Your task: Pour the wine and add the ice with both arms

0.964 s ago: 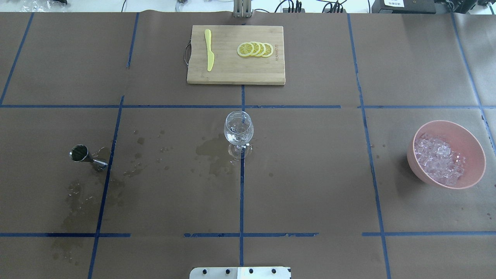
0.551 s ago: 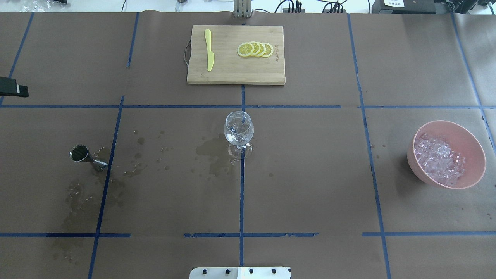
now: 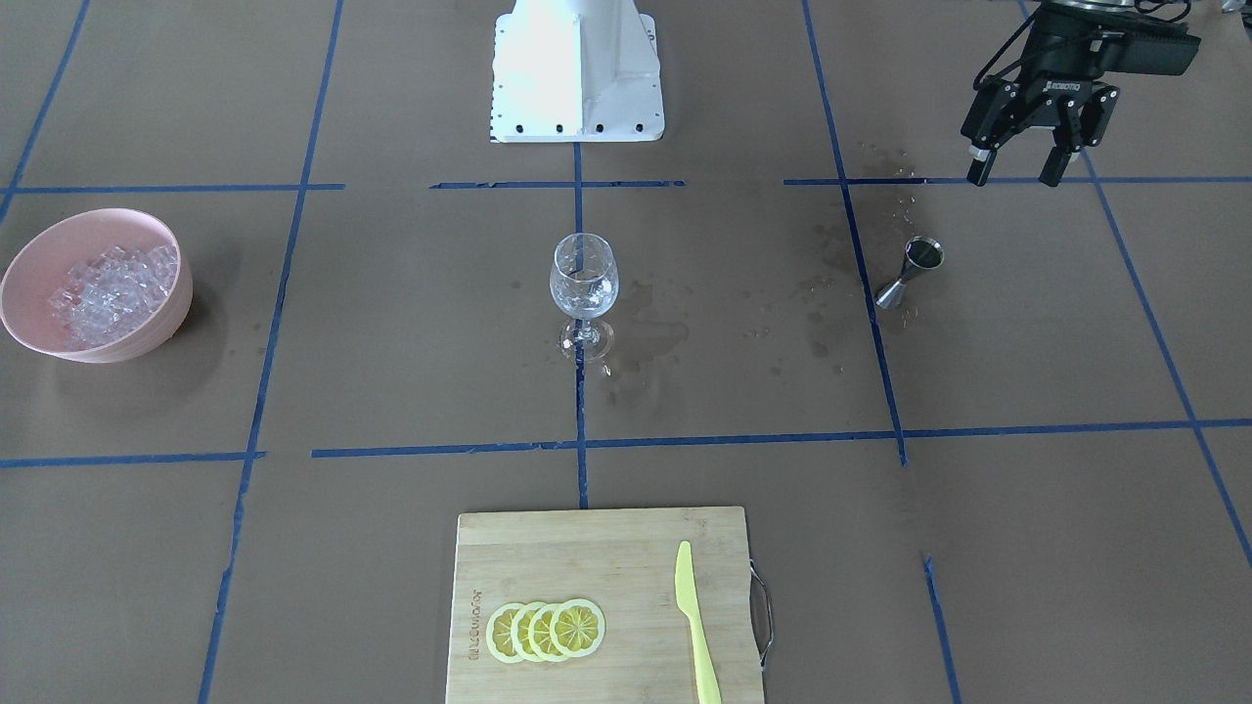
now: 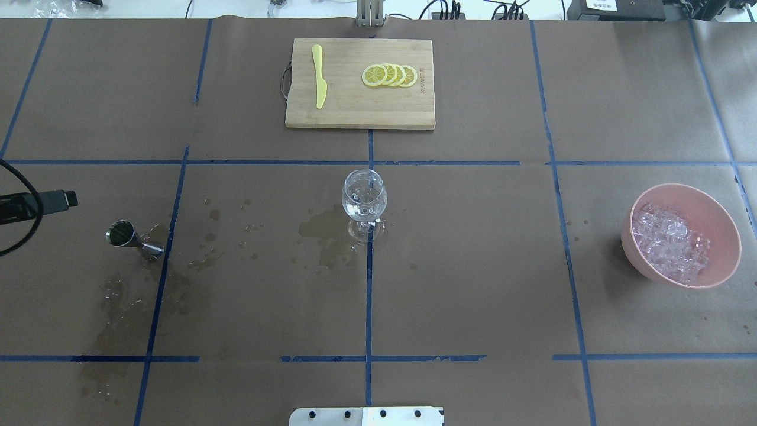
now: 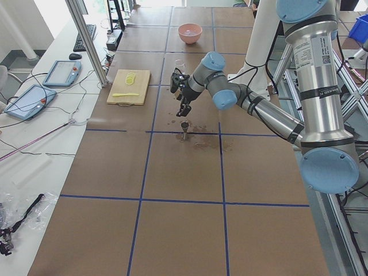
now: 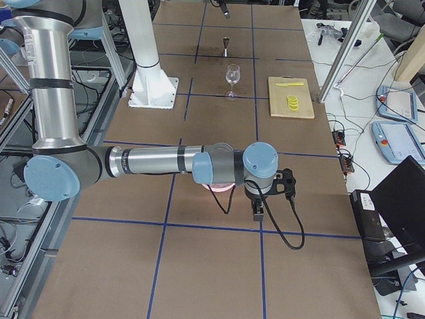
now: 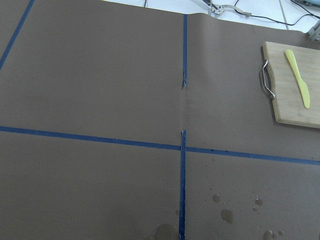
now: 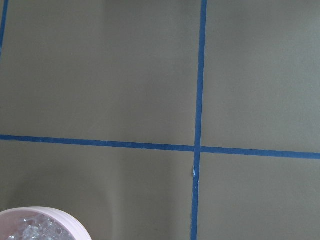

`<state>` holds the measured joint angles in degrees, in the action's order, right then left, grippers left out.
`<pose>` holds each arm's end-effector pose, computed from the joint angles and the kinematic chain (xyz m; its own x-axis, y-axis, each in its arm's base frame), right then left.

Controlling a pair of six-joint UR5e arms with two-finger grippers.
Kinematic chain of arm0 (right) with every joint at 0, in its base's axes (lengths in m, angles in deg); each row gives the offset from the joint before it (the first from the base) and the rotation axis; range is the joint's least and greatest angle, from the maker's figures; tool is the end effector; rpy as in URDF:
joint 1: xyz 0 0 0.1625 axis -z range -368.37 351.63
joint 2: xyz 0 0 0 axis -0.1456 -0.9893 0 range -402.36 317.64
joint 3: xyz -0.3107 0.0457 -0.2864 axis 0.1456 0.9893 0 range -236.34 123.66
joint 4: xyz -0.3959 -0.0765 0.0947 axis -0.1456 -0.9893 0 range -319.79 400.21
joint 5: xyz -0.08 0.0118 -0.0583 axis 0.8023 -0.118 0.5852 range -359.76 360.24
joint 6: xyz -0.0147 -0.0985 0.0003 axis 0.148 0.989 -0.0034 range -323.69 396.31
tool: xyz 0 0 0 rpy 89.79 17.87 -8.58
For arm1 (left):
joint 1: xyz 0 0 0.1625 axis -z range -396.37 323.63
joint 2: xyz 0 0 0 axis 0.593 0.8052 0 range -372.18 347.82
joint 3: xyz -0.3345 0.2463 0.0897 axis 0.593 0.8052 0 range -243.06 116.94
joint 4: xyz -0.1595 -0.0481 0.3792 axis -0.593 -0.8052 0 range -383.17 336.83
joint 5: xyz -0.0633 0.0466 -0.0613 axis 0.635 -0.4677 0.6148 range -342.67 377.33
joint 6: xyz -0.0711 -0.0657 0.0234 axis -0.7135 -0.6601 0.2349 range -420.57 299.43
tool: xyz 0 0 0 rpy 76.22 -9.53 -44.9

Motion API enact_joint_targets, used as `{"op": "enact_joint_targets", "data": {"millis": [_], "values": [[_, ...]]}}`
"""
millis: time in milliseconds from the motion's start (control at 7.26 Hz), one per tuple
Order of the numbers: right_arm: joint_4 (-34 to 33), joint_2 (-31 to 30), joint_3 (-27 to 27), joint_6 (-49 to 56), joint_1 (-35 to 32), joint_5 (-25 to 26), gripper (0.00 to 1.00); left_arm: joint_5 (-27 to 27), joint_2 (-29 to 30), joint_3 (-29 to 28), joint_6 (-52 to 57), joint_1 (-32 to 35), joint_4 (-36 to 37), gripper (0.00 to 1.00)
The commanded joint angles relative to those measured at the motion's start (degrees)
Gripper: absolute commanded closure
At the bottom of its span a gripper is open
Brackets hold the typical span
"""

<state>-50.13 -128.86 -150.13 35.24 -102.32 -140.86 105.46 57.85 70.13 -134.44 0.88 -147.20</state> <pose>0.0916 -0.5164 0.5870 0.6315 -0.0322 0.7747 -0.0803 0.9911 0.1066 0.1982 -0.3224 0.3773 0.5880 -0.0982 -0.8029 0.4824 0.8393 0.2506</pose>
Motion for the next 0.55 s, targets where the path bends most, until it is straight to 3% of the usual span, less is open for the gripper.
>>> {"op": "enact_joint_targets", "data": {"millis": [0,275,413], "values": [[-0.54,-0.07,-5.33,-8.99,1.65,0.21,0.0,-16.77,-1.64,0.05,-10.2,-15.9,-0.87,0.0],[-0.46,-0.07,-10.07,-19.78,5.6,0.74,0.0,-30.4,-1.74,-0.3,-18.81,-27.61,6.9,0.0],[-0.54,-0.16,-12.88,-25.94,8.32,0.91,0.0,-34.74,-0.6,-0.65,-22.69,-30.54,11.57,0.0]]}}
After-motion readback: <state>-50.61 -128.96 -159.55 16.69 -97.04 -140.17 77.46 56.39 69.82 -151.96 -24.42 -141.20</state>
